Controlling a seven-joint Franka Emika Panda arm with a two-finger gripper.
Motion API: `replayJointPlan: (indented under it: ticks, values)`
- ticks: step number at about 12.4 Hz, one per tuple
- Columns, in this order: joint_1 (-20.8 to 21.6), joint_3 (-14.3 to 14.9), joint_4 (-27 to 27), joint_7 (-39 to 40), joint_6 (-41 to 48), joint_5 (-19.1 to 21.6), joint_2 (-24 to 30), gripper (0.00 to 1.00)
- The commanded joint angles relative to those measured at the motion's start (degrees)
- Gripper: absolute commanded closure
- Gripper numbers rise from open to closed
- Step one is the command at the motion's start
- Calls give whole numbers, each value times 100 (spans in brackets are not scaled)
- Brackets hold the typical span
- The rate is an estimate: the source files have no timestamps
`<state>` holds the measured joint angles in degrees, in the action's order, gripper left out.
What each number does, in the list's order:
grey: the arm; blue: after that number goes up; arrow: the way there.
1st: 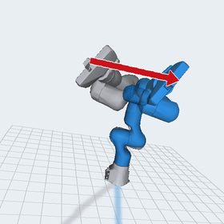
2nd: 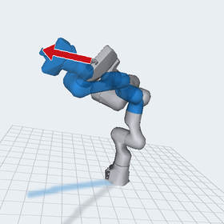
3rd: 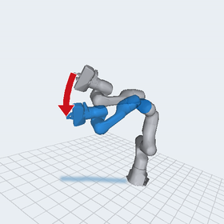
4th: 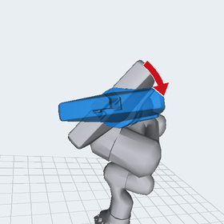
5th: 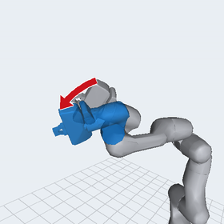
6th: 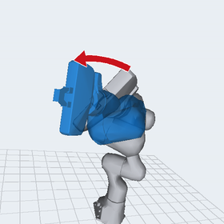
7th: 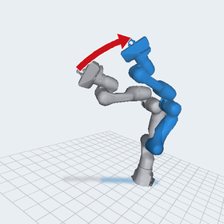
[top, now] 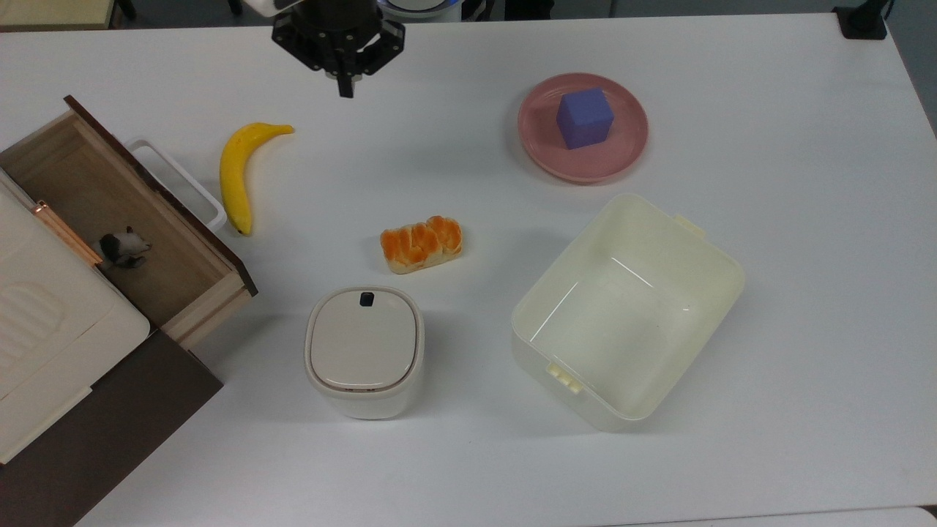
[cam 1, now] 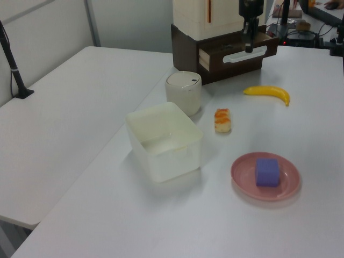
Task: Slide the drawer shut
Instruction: 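Lower the gripper against the front panel of the open drawer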
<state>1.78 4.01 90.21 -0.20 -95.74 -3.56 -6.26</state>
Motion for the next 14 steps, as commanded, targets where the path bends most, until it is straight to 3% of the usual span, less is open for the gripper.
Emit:
replayJointPlan:
  ticks: [1, 3, 5, 7, 10, 14]
  values:
    - [-449, 74, 14, -5, 11, 137, -77, 100]
    - [-791, 74, 41, -84, -41, 137, -182, 100]
    - [-1143, 74, 338, -687, -487, 180, -209, 100]
    - [-1250, 74, 664, -1331, -927, 189, -366, 100]
    - [-1478, 65, 718, -1920, -1455, 207, -753, 100]
    - [-1698, 74, 717, -2027, -2185, 356, -1166, 100]
